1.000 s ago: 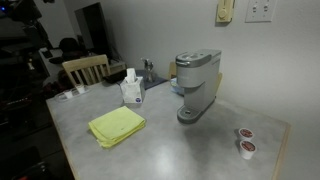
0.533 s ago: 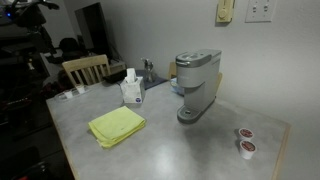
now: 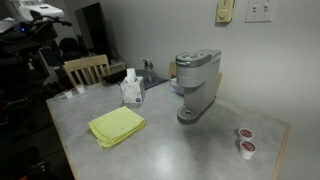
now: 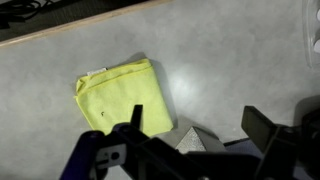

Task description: Unfold the yellow towel once from right to left

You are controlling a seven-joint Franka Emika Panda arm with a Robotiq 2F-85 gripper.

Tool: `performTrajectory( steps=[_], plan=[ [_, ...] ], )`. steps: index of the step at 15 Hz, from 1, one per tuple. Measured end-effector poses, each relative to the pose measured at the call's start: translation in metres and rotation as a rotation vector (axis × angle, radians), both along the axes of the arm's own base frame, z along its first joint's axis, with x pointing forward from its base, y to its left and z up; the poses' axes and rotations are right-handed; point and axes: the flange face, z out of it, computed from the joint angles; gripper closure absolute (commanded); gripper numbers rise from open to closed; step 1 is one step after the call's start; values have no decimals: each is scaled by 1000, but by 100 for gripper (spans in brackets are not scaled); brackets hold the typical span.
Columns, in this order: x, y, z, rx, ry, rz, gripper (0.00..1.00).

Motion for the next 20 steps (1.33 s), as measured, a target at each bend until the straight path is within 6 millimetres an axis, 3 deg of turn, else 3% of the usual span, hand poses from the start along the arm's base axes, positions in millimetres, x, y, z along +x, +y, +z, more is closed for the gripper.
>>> performTrajectory(
  steps=[7,15,20],
  plan=[
    [11,-27,-22,18,40,81,0],
    [10,-19,-15,33,19,125,0],
    [24,-20,-54,24,-75,124,0]
  ],
)
